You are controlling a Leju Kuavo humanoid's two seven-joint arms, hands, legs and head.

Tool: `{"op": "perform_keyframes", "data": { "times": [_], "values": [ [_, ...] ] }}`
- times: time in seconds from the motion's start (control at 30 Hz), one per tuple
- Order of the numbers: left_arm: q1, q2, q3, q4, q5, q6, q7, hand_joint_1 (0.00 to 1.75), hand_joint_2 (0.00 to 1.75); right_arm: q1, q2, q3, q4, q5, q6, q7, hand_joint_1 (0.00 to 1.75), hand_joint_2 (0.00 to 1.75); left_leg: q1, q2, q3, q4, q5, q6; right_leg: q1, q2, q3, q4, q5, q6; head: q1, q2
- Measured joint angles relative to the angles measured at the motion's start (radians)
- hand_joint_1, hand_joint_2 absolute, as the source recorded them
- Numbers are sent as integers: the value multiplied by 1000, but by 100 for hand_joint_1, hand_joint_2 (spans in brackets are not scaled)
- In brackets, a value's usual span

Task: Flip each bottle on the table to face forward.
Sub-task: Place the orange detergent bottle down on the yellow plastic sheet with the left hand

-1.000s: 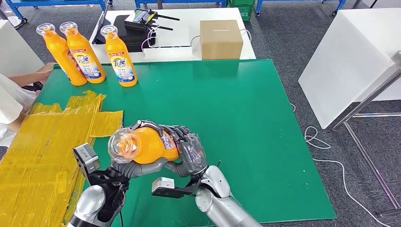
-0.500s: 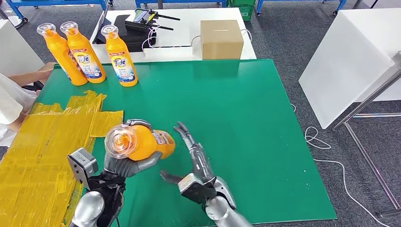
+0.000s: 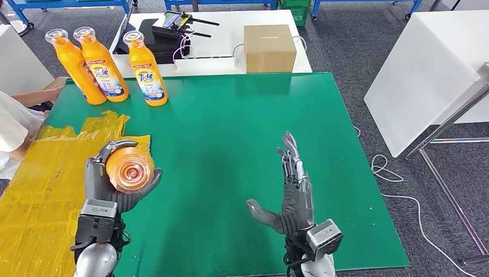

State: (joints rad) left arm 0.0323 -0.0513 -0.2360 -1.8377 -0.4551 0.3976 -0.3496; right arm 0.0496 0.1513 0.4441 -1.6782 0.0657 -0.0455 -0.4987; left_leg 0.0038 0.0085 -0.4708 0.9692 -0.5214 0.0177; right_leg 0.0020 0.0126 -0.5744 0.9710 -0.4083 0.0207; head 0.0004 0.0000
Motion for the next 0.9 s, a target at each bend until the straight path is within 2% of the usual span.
{"op": "perform_keyframes", "data": {
  "times": [0.13, 0.2, 0.27, 0.37, 0.4, 0.5, 0.57, 0.63, 0.9],
  "values": [
    [2, -2, 8, -4, -77, 28, 21, 175, 175, 11, -8, -13, -30, -16, 22, 4, 0, 175, 0, 0, 1, 0, 0, 0, 0, 0, 0, 0, 0, 0, 0, 0],
    [1, -2, 16, -4, -276, 55, 90, 175, 175, 21, -13, -26, -46, -60, 70, 10, 0, 175, 0, 0, 1, 0, 0, 0, 0, 0, 0, 0, 0, 0, 0, 0],
    [-3, 2, 31, 4, -547, 46, 195, 175, 175, 39, -22, -54, -73, -113, 136, 15, 0, 175, 0, 0, 1, 0, 0, 0, 0, 0, 0, 0, 0, 0, 0, 0],
    [-32, 18, 42, 65, -903, -41, 353, 175, 175, 67, -36, -113, -118, -144, 216, 20, 0, 44, -1, -1, 1, 0, 0, 0, 0, -1, 0, 0, 0, 0, 0, 0],
    [-46, 24, 42, 98, -987, -77, 400, 175, 175, 75, -39, -133, -130, -145, 235, 23, 0, 44, -1, 0, 1, 0, 0, 0, 0, -1, 0, 0, 0, 0, 0, 0],
    [-93, 48, 25, 213, -1099, -158, 522, 175, 175, 97, -44, -193, -156, -153, 289, 34, 0, 175, -1, 0, 2, 0, 0, 0, 0, 0, 0, 0, 0, 0, 0, 0],
    [-128, 69, 5, 291, -1110, -183, 581, 175, 175, 107, -45, -229, -161, -156, 316, 38, 0, 175, -1, 0, 2, 0, 0, 0, 0, 0, 0, 0, 0, 0, 0, 0],
    [-164, 87, -4, 366, -1113, -192, 606, 175, 175, 112, -46, -258, -162, -156, 333, 40, 0, 175, -1, 0, 2, 0, 0, 0, 0, 0, 0, 0, 0, 0, 0, 0],
    [-335, 123, 22, 660, -1113, -198, 584, 175, 175, 96, -46, -313, -156, -165, 366, 45, 0, 175, 0, 0, 1, 0, 1, 0, 0, 0, 0, 1, 0, 0, 0, 0]
  ]
}}
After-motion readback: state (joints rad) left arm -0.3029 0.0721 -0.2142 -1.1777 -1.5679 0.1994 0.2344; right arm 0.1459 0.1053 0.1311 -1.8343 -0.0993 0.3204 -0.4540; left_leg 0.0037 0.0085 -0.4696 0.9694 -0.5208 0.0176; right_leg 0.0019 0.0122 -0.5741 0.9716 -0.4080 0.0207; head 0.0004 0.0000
